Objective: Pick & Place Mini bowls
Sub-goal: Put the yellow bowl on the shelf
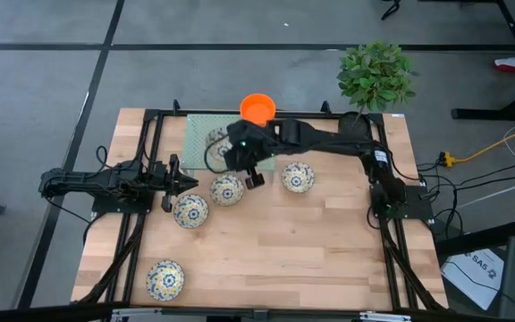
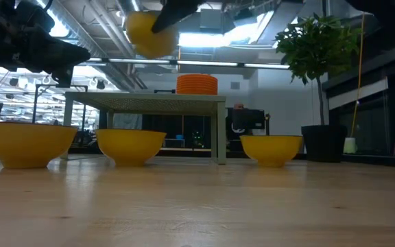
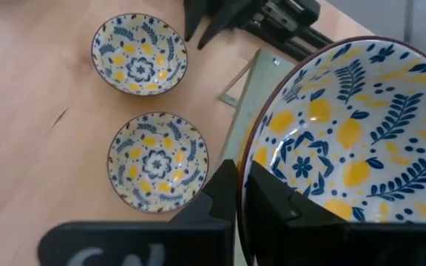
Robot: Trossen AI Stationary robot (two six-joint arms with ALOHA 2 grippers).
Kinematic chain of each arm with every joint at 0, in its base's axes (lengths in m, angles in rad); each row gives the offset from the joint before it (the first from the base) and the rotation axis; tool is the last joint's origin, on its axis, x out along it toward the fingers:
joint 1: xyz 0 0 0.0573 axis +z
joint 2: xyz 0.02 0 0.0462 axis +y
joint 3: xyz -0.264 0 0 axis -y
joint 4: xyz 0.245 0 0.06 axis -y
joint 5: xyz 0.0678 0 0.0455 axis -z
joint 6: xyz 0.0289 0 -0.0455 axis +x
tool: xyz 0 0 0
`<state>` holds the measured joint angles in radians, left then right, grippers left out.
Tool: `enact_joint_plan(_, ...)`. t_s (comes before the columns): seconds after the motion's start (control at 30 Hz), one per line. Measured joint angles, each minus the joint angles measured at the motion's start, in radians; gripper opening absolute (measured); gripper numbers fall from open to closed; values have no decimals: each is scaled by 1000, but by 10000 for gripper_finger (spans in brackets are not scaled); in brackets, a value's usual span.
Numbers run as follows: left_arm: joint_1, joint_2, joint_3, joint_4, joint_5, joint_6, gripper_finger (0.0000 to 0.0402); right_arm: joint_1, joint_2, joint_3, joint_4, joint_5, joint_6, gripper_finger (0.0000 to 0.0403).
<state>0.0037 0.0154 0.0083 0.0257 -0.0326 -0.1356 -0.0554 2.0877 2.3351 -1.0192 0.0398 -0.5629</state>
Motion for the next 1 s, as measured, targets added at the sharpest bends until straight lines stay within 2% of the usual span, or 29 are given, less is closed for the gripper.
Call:
enact_joint_plan(0.13,0,0,0,0,0,0,38,-33,21,-4,34,-68,-1,22)
enact_joint_plan(0.33,0,0,0,1,0,0,38,-58,62,-3,70,-79,-8,20)
enact_joint_plan(0.7,0,0,0,-7,-1,0,38,-99,154,-4,78,-74,-29,21)
enact_joint_plan(1.0,0,0,0,-7,-1,0,38,-107,160,-3,87,-6,-66,33)
